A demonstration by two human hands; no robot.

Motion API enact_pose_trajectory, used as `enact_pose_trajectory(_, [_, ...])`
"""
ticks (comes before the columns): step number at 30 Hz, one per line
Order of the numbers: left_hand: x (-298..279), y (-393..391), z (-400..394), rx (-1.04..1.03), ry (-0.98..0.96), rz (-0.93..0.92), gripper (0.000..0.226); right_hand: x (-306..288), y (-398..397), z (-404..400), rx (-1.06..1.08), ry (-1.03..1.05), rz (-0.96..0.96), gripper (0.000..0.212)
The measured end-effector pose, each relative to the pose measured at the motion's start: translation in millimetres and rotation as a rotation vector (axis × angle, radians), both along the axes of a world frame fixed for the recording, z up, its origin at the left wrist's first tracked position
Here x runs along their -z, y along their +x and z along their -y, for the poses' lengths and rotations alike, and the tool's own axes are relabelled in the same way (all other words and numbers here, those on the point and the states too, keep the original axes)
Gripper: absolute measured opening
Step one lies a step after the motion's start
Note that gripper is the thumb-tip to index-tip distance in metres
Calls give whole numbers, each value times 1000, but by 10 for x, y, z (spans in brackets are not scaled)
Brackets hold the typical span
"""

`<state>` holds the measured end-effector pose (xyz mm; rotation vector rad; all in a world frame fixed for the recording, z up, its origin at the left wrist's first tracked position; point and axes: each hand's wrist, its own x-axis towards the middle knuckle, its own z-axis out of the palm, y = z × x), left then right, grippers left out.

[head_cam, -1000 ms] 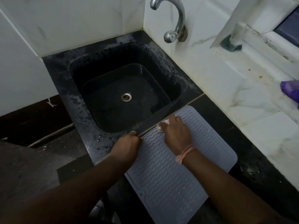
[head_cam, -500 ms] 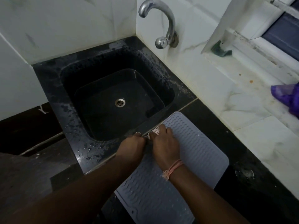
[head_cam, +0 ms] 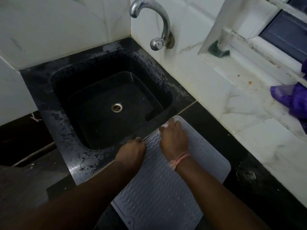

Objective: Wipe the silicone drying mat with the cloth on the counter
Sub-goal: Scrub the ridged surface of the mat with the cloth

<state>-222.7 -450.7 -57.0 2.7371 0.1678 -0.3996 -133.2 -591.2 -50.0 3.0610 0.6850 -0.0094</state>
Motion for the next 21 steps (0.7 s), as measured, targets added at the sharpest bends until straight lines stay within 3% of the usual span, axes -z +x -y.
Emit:
enact_pose_trajectory(3, [9, -28, 9, 7, 38, 11, 25, 105, -302, -91, -94, 18, -37, 25])
enact_pose_trajectory(8, [-27, -26, 11, -5, -28, -8, 28, 127, 235, 175, -93, -18, 4, 30])
enact_pose_trajectory(14, [-54, 1, 11, -8, -5, -44, 29, 100, 791, 317, 23, -137, 36, 32])
enact_pose_trajectory(21, [-129, -335, -58, -121, 8, 29, 36, 101, 690, 200, 161, -48, 3, 26])
